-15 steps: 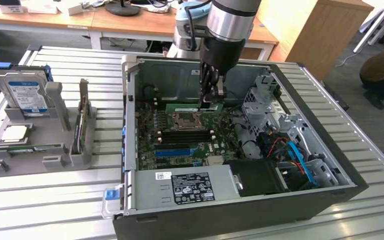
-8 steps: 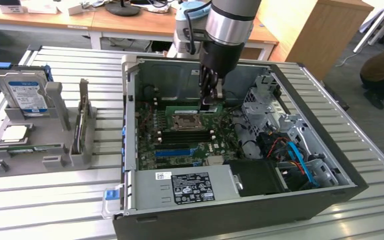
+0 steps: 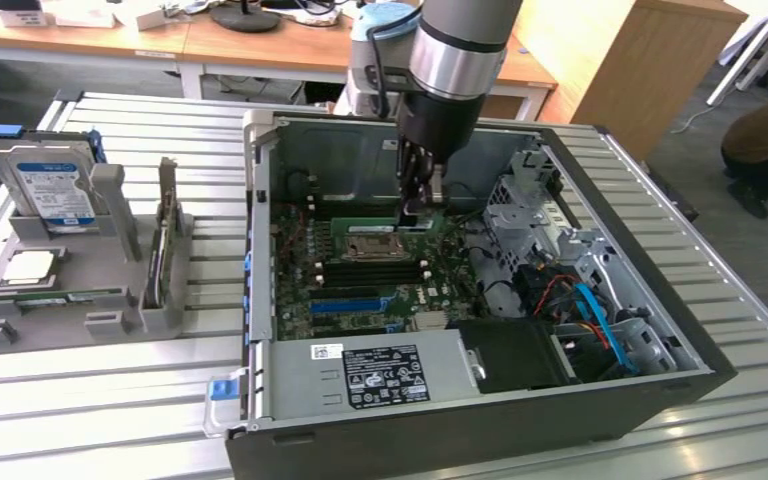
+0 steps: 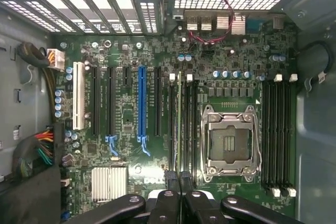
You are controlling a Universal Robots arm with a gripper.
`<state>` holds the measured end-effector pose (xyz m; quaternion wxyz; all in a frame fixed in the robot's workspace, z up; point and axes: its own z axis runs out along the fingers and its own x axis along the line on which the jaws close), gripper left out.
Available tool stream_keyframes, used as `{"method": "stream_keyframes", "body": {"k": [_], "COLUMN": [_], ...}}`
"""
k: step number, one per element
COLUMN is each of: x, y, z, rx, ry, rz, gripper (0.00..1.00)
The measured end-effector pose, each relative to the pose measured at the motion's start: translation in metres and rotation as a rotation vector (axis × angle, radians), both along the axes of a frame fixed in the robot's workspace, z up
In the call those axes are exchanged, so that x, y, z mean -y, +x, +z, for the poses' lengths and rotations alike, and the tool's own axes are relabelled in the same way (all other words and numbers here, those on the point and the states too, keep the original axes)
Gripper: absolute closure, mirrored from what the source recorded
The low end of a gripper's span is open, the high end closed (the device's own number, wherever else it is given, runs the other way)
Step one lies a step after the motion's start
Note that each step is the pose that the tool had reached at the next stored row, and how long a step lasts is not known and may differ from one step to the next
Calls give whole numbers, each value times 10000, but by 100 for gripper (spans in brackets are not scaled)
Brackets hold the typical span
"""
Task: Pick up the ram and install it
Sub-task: 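Insert the ram into the slot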
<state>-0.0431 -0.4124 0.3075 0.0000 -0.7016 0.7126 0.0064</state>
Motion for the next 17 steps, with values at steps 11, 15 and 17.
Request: {"method": "stream_keyframes", "body": {"k": [11,15,17], "x": [0,0,0], "y": [0,0,0], "z": [-120,-158,-178], "rx": [44,64,75], "ry": [0,0,0], "rz": [-1,-2,-2], "gripper": [88,88,88]}}
